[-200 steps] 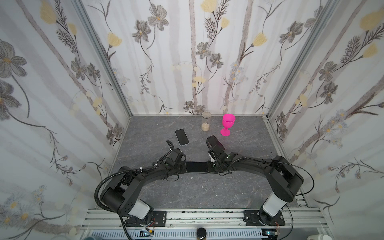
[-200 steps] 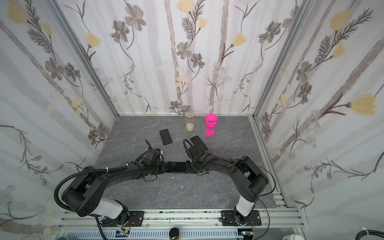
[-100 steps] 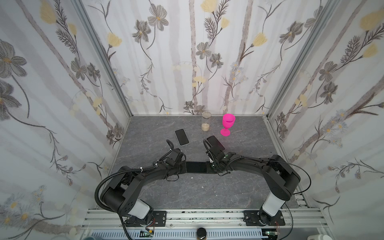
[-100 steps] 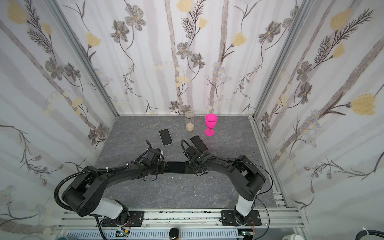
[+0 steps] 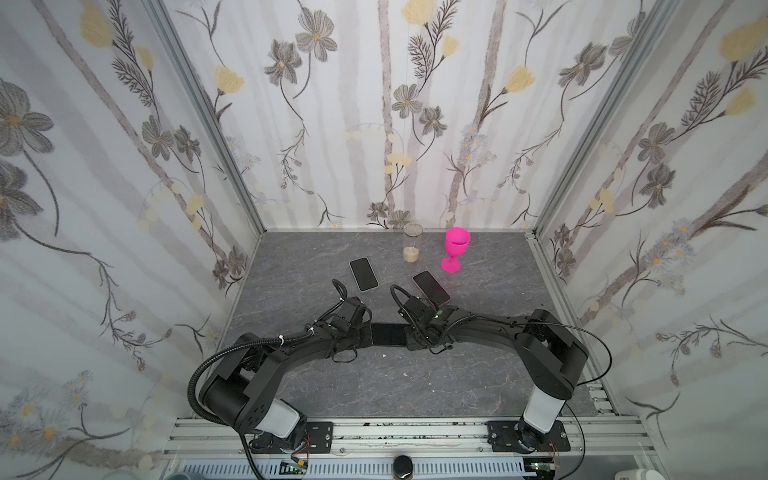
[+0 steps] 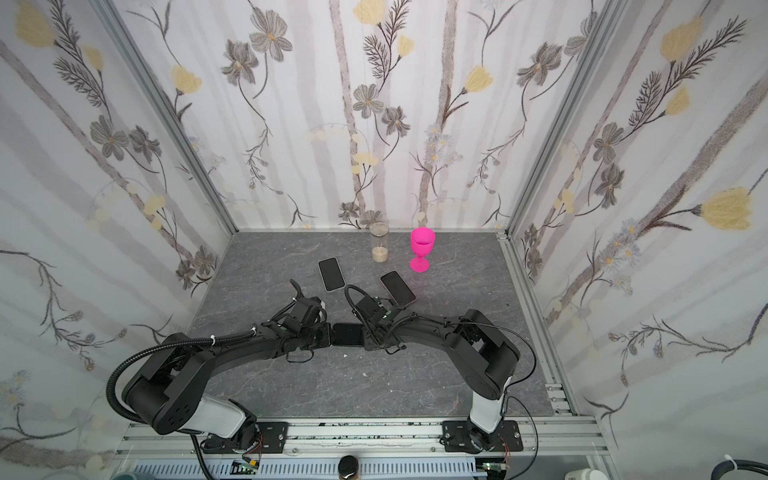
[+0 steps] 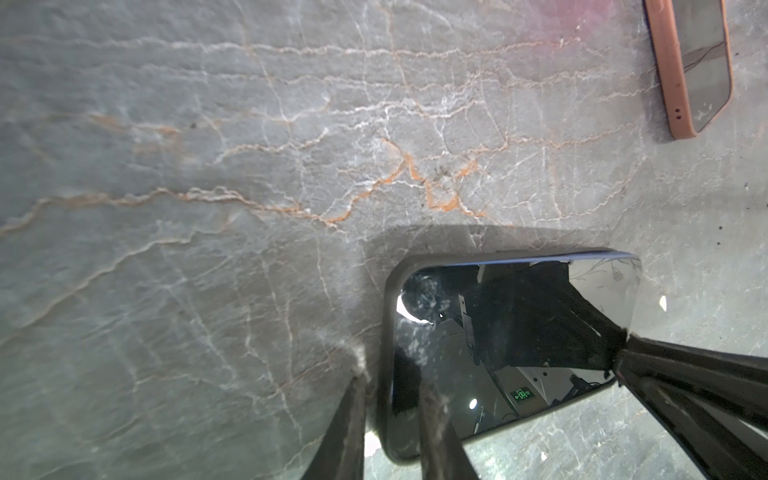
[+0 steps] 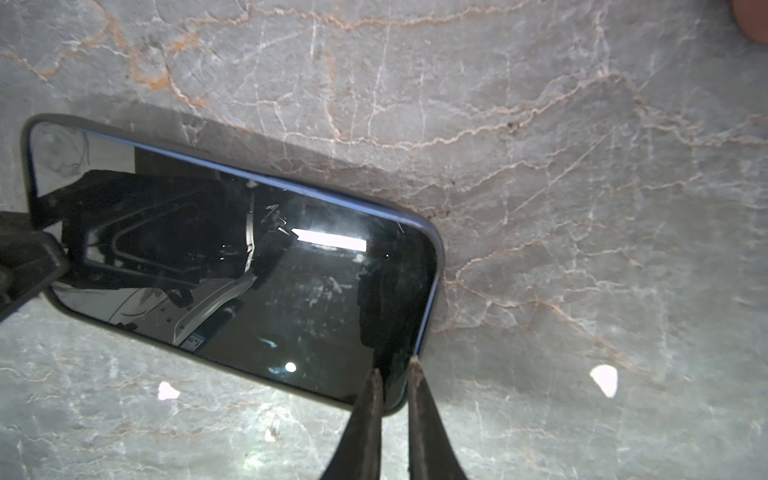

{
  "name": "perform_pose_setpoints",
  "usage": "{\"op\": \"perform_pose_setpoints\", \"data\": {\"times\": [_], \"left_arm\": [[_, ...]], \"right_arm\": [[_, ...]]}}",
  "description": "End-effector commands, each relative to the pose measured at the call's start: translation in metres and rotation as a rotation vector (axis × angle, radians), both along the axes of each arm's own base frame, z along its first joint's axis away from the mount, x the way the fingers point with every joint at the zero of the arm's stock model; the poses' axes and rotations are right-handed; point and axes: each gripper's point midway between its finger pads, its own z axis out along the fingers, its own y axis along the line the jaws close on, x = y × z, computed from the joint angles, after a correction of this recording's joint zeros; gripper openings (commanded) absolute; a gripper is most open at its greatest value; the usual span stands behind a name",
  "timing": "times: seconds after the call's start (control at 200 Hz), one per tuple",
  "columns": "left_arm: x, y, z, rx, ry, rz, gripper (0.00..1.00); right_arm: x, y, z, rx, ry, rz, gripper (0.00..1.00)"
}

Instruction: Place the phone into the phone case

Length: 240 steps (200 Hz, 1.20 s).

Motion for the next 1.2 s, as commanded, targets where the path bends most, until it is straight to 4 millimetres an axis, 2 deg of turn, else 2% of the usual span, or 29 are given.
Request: {"op": "perform_pose_setpoints", "data": {"times": [0.0,0.155,0.42,0.605,0.744,0.839,0.854,0.894,1.019,1.194], "left_arm": [[0.006,0.003,0.005,0.016,-0.024,0.004,0.22],[0.014,0.004,0.016,0.020,-0.054,0.007,0.22],[0.025,0.010,0.052,0.022,-0.148,0.014,0.22],[0.033,0.014,0.074,0.017,-0.208,0.023,0.24],[0.041,0.009,0.086,-0.019,-0.242,0.017,0.30],[0.046,0.001,0.084,-0.037,-0.229,-0.008,0.31],[0.047,0.000,0.083,-0.037,-0.224,-0.011,0.31],[0.048,-0.002,0.079,-0.031,-0.209,-0.019,0.29],[0.053,-0.007,0.062,-0.018,-0.157,-0.033,0.25],[0.052,-0.017,0.038,-0.045,-0.088,-0.042,0.25]], "right_arm": [[-0.013,-0.024,-0.004,-0.106,0.047,0.001,0.15],[-0.002,-0.014,0.019,-0.044,-0.016,0.002,0.17],[0.011,0.010,0.061,0.115,-0.081,0.018,0.25],[0.015,0.013,0.079,0.147,-0.124,0.035,0.29],[0.024,0.007,0.086,0.162,-0.173,0.017,0.33],[0.029,0.002,0.082,0.186,-0.153,0.004,0.32],[0.038,-0.005,0.082,0.193,-0.153,-0.023,0.32],[0.042,-0.008,0.081,0.213,-0.145,-0.033,0.31],[0.051,-0.009,0.077,0.279,-0.116,-0.046,0.28],[0.055,-0.005,0.054,0.307,-0.044,-0.046,0.29]]}}
